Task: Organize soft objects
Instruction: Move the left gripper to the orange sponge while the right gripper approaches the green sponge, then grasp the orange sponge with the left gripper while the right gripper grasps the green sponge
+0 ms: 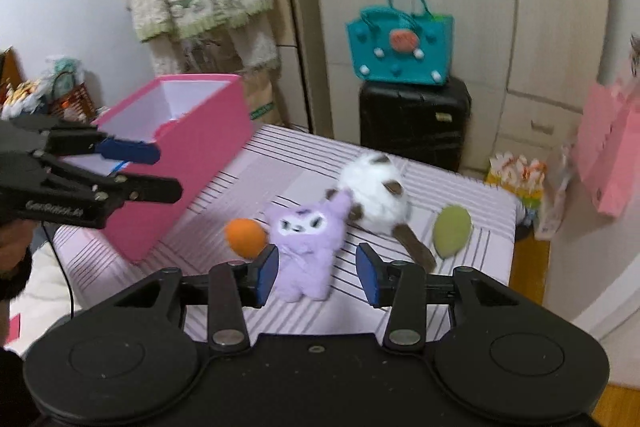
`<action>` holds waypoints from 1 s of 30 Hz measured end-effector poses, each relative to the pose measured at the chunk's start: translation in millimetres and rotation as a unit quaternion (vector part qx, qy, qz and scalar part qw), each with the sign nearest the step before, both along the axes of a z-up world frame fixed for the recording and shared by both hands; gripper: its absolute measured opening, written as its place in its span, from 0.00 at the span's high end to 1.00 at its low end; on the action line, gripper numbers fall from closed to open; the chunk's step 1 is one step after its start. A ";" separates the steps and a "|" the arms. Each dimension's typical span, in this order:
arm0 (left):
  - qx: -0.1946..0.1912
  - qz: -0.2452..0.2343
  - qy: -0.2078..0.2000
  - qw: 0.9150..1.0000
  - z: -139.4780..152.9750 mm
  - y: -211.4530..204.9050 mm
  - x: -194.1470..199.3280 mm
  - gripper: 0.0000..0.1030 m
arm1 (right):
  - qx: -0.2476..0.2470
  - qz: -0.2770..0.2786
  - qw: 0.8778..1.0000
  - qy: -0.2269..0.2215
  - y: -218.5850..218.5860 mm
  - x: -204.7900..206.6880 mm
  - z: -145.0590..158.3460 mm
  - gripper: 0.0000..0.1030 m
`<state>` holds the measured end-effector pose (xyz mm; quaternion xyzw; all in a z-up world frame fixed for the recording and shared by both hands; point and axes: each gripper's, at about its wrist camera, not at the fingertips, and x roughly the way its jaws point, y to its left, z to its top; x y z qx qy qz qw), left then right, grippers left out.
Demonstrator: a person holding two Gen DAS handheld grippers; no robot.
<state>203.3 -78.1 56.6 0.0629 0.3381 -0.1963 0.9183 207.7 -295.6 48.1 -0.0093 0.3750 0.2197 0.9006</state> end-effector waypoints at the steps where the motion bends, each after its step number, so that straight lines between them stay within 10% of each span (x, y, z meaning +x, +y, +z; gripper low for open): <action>1: -0.004 0.001 0.009 1.000 -4.8 -0.5 4.5 0.44 | 0.009 -0.005 1.000 0.008 -4.6 6.4 -6.0 0.53; 30: -0.018 0.093 0.026 0.995 -107.1 -29.6 40.0 0.42 | 0.011 -0.096 0.993 -0.069 -48.1 76.0 -85.4 0.37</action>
